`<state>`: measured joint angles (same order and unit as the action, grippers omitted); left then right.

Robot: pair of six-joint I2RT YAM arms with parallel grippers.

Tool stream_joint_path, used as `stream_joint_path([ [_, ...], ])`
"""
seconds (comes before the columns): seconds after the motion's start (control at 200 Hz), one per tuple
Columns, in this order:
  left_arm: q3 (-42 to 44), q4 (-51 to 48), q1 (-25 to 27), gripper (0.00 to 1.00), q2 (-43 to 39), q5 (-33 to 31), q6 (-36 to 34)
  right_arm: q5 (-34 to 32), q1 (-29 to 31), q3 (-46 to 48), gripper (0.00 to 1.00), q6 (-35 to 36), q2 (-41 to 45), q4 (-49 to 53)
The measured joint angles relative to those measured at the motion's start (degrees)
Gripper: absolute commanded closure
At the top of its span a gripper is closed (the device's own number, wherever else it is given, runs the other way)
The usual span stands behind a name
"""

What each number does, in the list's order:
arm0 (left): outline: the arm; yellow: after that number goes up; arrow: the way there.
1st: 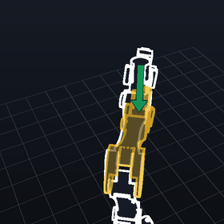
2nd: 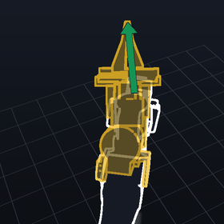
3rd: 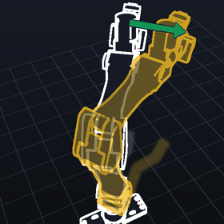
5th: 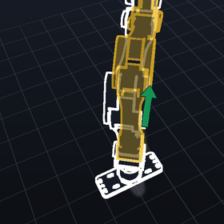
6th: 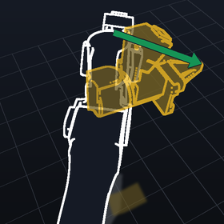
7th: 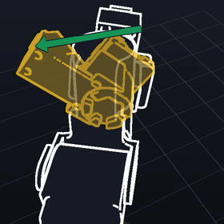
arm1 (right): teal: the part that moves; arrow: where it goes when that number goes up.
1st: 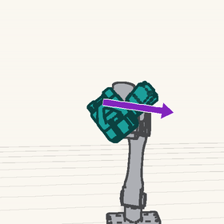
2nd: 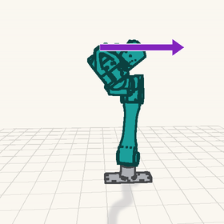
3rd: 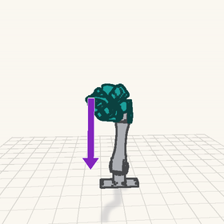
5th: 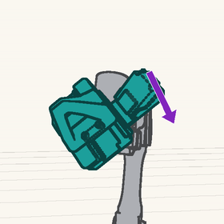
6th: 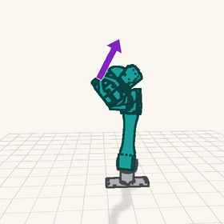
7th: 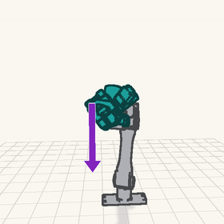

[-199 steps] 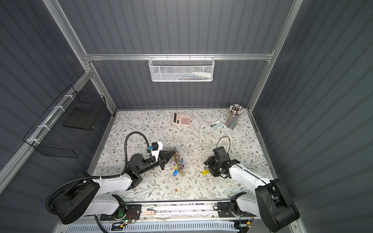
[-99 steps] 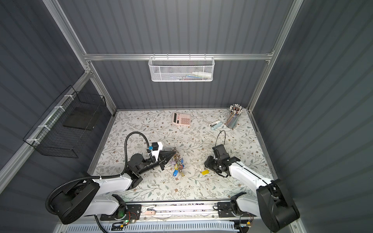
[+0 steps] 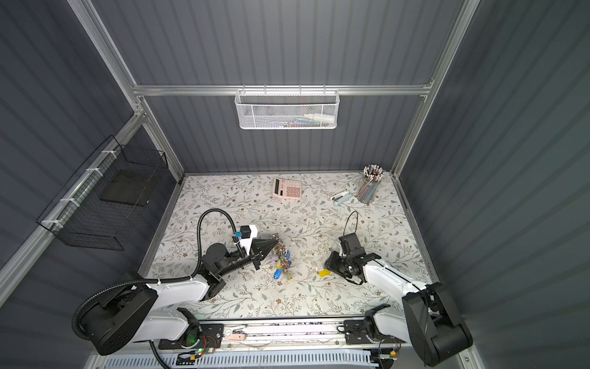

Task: Put the keys on the keyring

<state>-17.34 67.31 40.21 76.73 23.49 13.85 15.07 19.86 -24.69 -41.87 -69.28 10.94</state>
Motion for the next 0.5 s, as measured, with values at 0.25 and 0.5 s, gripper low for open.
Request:
stream_joint_path([
  [0.25,0.0,0.0,0.0,1.0,0.0,0.2,0.0,1.0,-0.4,0.9,0.75,-0.5,1.1,-0.6],
  [0.5,0.0,0.0,0.0,1.0,0.0,0.2,0.4,1.0,-0.5,1.4,0.8,-0.6,3.0,-0.6],
])
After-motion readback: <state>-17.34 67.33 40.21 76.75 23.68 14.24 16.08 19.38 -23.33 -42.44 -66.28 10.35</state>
